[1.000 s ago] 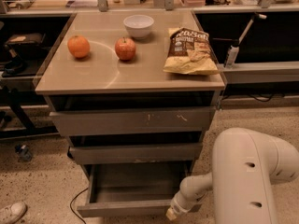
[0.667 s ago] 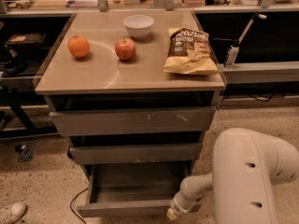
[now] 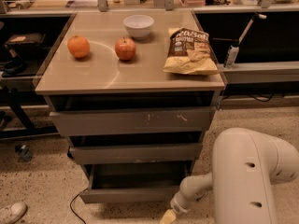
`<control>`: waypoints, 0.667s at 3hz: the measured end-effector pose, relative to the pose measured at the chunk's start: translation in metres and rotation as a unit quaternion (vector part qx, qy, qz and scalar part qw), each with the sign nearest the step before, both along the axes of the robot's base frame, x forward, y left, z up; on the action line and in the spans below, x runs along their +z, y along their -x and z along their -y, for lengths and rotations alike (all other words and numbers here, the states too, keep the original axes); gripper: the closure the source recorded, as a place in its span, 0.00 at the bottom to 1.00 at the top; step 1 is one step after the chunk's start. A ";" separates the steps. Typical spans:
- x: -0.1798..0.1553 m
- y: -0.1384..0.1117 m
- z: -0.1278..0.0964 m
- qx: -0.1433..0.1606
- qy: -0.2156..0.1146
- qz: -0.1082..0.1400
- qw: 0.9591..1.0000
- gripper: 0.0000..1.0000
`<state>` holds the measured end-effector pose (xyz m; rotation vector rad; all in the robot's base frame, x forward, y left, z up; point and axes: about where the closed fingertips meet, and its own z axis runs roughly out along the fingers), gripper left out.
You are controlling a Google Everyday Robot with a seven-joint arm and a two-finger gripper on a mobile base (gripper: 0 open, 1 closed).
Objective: Close bottom drawer
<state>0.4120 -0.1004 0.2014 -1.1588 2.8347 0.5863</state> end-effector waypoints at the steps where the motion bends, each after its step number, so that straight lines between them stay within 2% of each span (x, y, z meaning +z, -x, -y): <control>1: 0.000 0.000 0.000 0.000 0.000 0.000 1.000 0.00; 2: 0.000 0.000 0.000 0.000 0.000 0.000 1.000 0.19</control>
Offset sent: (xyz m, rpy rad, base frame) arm 0.0000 0.0000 0.0000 0.0000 0.0000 0.0000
